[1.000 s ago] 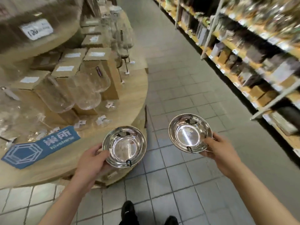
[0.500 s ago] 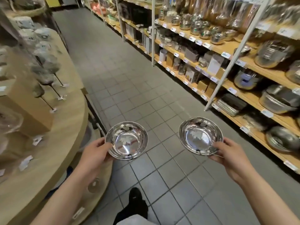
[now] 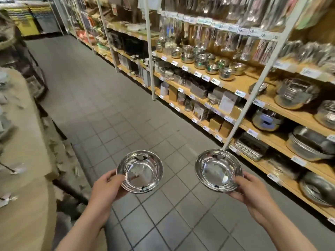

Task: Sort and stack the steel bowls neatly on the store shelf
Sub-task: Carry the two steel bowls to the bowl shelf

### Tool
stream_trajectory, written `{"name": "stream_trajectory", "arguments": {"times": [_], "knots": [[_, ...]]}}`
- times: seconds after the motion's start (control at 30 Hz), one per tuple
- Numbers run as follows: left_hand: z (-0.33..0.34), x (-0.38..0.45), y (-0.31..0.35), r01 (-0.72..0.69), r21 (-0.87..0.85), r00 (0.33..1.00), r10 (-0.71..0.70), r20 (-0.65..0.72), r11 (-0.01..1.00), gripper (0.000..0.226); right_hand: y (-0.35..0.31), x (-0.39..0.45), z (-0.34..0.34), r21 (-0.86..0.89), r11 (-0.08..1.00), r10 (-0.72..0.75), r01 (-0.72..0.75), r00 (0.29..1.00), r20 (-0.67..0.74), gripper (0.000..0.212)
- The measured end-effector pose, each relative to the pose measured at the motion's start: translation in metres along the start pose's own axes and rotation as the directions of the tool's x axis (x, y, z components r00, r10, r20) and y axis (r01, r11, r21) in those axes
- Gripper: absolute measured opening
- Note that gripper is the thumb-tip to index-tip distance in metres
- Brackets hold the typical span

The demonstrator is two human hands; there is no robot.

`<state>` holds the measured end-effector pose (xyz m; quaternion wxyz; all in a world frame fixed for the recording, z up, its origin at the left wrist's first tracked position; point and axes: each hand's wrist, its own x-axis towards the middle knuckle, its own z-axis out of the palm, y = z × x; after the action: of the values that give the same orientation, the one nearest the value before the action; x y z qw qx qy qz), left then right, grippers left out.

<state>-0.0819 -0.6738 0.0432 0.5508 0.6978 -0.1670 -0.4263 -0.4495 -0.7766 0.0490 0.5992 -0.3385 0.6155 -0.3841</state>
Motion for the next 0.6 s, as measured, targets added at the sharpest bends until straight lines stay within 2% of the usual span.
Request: {"name": "stream_trajectory", "arguments": {"times": [0.3,0.6], "knots": [[0.1,0.146,0.1,-0.035,0.013,0.994,0.033,0.103,0.999,0.018,-0.092,0.13,0.036,0.08,0.996,-0.028,0.03,0.999,-0.035,0.019],[0.21,0.297,0.155,-0.009,0.056,0.997,0.004,0.082,0.998,0.018,-0.169,0.316,0.065,0.119,0.993,-0.012,0.021,0.997,-0.075,0.017]]}}
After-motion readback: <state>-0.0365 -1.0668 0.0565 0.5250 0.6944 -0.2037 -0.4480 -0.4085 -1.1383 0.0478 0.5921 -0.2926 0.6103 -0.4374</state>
